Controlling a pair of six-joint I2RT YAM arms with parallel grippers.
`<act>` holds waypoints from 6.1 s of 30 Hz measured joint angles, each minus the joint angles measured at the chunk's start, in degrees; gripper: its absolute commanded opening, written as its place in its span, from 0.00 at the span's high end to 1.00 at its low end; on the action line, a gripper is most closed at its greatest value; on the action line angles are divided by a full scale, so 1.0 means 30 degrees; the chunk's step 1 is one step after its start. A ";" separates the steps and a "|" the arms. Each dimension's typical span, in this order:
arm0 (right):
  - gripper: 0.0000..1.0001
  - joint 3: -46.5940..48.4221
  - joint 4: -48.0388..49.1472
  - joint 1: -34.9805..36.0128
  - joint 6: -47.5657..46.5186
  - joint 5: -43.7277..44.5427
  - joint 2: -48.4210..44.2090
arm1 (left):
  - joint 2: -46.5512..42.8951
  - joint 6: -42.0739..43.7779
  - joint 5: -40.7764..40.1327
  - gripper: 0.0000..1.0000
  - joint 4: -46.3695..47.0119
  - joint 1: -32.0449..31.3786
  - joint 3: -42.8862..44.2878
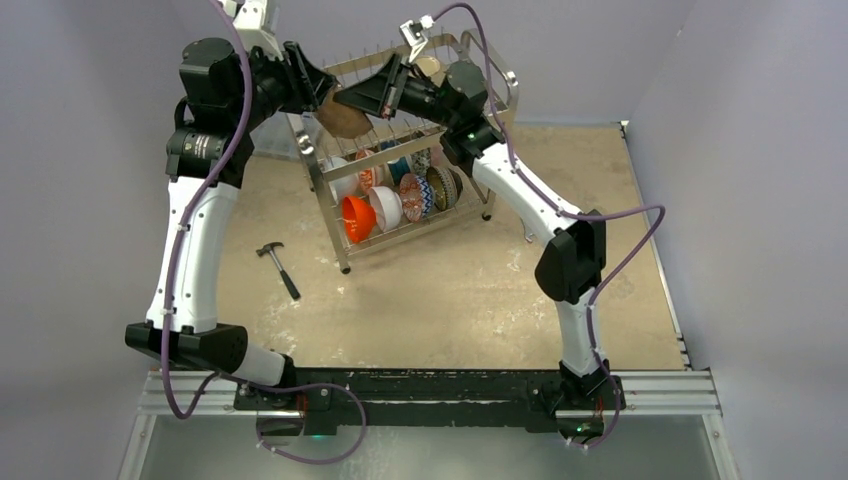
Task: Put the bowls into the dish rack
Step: Turn the bowl upside down on the dish rack.
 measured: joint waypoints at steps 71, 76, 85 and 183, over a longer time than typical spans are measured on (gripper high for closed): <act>1.00 -0.5260 0.2987 -0.1741 -0.0408 -0.0481 -0.2958 | 0.0780 0.0918 -0.6411 0.60 0.2630 -0.4750 -0.0401; 1.00 -0.6921 0.5617 -0.2076 0.1260 -0.0342 -0.3512 | 0.0561 0.0976 -0.6768 0.45 0.2477 -0.4801 -0.0525; 1.00 -0.7592 0.7410 -0.2484 0.3009 -0.0867 -0.3555 | 0.0146 -0.0714 -0.8036 0.12 0.0903 -0.4830 -0.0525; 1.00 -0.5304 -0.1107 -0.0058 -0.8284 0.2543 -0.4911 | 0.1996 -1.2495 -0.5858 0.01 -0.1719 -0.3475 0.0204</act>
